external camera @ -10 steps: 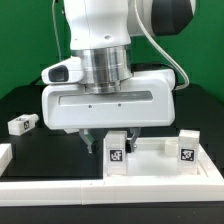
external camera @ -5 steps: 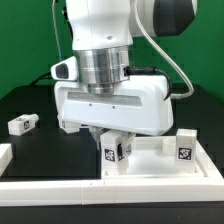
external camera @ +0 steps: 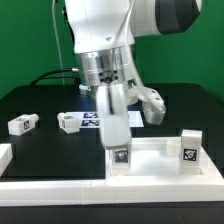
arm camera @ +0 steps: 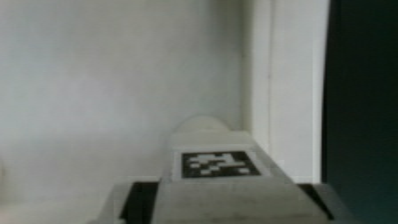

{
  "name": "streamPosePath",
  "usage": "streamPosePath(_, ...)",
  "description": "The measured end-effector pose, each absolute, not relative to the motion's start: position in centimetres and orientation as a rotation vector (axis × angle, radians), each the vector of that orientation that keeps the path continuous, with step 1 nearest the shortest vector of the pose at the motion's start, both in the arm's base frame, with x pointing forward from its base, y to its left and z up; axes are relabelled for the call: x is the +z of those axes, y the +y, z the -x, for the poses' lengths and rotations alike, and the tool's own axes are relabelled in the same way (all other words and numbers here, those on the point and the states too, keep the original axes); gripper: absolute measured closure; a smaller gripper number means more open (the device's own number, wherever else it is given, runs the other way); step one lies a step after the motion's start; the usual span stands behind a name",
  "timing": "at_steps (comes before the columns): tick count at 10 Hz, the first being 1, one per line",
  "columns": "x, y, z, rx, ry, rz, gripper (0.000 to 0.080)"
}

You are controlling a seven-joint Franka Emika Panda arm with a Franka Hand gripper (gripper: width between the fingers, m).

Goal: Assemble square table

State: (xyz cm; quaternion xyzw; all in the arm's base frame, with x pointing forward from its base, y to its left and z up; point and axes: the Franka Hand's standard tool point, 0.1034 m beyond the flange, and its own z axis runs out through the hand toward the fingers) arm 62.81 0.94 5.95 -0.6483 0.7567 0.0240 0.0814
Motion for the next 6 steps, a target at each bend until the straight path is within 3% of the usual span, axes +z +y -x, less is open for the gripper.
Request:
streamPosePath(4, 5.93, 0.84, -62.83, 0.064, 2.39, 1.776, 0.0506)
streamPosePath(5, 5.95, 0.83, -62.84, 0.057, 2.351, 1.828, 0.0304)
streamPosePath(6, 6.13, 0.85, -62.88, 0.032, 2.162, 2.044, 0.0304)
